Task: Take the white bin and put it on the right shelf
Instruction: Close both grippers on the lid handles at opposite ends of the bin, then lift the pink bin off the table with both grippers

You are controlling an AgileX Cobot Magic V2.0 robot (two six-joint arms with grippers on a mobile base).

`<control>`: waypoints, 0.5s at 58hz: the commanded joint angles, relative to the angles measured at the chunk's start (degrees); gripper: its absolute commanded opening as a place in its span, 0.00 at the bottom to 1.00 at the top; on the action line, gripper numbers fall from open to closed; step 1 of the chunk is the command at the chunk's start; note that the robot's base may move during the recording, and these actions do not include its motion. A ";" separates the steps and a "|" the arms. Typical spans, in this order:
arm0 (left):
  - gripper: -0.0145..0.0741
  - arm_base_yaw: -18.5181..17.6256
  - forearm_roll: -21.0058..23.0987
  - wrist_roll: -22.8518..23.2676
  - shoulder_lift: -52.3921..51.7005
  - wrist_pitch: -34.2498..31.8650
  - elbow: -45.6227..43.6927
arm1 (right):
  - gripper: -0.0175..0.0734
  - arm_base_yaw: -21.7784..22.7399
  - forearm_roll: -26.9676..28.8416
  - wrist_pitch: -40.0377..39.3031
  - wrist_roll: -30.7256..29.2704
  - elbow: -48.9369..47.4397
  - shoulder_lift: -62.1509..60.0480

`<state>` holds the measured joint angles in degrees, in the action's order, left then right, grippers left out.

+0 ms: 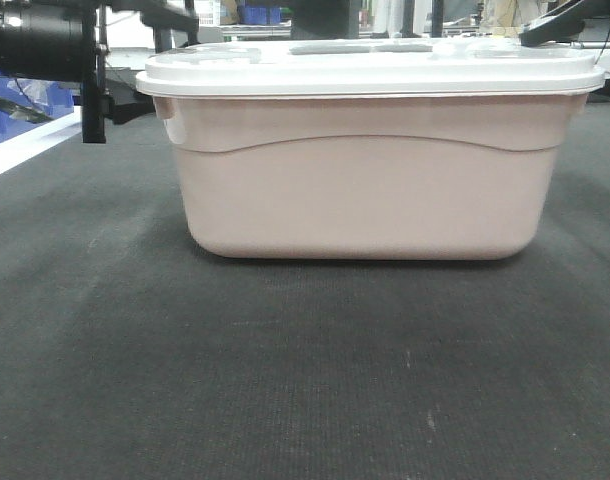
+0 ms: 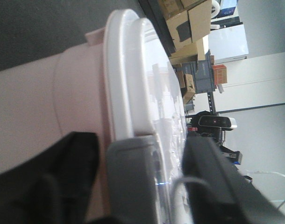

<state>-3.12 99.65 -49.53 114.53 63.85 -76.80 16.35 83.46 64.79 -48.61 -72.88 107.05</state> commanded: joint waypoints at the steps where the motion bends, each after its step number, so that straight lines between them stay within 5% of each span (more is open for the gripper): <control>1: 0.31 -2.16 4.85 -0.24 -3.16 8.69 -1.81 | 0.26 -0.51 4.63 9.35 -1.07 -1.80 -2.89; 13: 0.02 -2.52 5.08 -0.24 -3.16 9.98 -1.81 | 0.26 -0.51 5.45 10.59 -1.07 -1.80 -2.89; 29: 0.02 -2.74 8.01 -0.24 -3.76 13.05 -1.86 | 0.26 -2.94 10.32 11.39 -1.07 -1.80 -3.26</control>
<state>-3.73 101.63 -49.09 114.64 62.73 -76.80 16.02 87.02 62.24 -48.59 -72.88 107.13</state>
